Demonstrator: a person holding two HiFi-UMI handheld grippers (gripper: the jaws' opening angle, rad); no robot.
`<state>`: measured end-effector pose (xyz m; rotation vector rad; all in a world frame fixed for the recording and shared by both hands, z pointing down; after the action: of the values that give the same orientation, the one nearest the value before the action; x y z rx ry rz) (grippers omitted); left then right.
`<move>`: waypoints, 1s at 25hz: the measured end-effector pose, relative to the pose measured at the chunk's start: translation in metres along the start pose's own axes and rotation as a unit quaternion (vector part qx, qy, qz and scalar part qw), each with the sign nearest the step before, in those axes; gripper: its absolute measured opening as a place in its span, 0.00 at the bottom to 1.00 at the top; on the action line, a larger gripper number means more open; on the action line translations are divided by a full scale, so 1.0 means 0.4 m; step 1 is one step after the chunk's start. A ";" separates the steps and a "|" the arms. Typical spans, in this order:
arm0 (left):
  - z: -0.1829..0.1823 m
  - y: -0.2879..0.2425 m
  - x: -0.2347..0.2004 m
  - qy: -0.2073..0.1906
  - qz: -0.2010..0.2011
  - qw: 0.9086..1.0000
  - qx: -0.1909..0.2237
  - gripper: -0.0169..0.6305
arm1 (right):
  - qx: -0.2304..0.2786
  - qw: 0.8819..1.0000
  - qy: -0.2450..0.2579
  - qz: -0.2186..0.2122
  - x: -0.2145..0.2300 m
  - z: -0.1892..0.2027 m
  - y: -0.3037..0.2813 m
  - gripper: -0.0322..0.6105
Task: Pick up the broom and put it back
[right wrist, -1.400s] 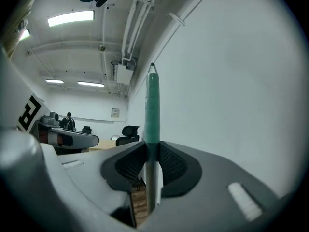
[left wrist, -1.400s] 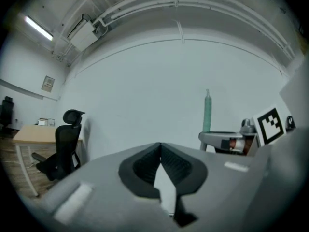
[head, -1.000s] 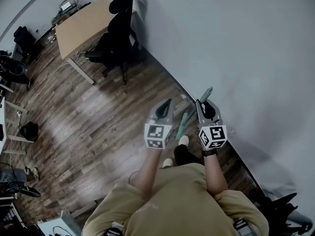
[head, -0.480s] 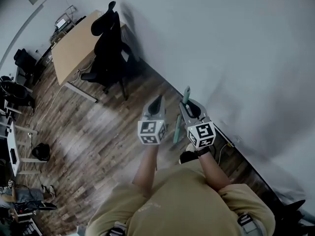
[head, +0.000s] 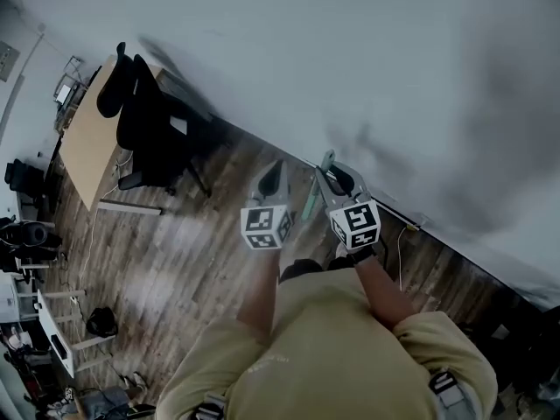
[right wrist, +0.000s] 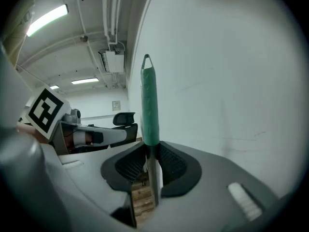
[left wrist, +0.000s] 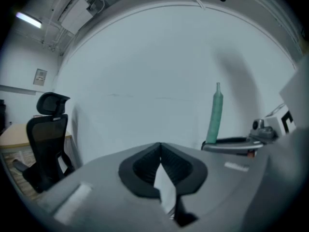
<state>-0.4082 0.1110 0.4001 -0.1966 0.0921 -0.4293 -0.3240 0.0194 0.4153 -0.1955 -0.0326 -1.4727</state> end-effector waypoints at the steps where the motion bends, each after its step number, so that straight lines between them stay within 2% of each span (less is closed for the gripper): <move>1: 0.004 -0.023 0.006 -0.004 0.015 1.000 -0.006 0.03 | -0.004 1.000 -0.001 0.015 0.019 0.007 -0.004 0.18; 6: 0.009 -0.130 0.005 -0.018 0.076 0.997 -0.022 0.03 | -0.032 0.995 0.003 0.098 0.093 0.057 -0.012 0.18; 10: 0.046 -0.238 0.057 -0.018 0.153 0.987 -0.052 0.03 | -0.072 0.980 -0.027 0.182 0.172 0.125 0.007 0.19; 14: 0.085 -0.311 0.136 0.001 0.240 0.967 -0.083 0.03 | -0.099 0.958 -0.059 0.263 0.223 0.179 0.060 0.19; 18: 0.143 -0.340 0.196 -0.008 0.307 0.945 -0.110 0.03 | -0.117 0.936 -0.082 0.322 0.245 0.240 0.111 0.19; 21: 0.205 -0.338 0.227 -0.008 0.343 0.930 -0.135 0.03 | -0.132 0.919 -0.105 0.357 0.252 0.313 0.152 0.19; 25: 0.279 -0.331 0.241 -0.021 0.373 0.913 -0.162 0.03 | -0.150 0.893 -0.141 0.401 0.261 0.423 0.187 0.19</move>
<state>-0.3599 -0.0287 0.5323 -0.4757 0.1862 0.3610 -0.2230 -0.0513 0.5883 -0.5987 0.0384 -0.6040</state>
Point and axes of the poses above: the fingertips, and each gripper's own axes: y backward along the fingers, x to its right, z out of its underside, the point moved 4 cm from there along y, backward along the fingers, and after that the axes turned 5 degrees about z, right-handed, at the moved point
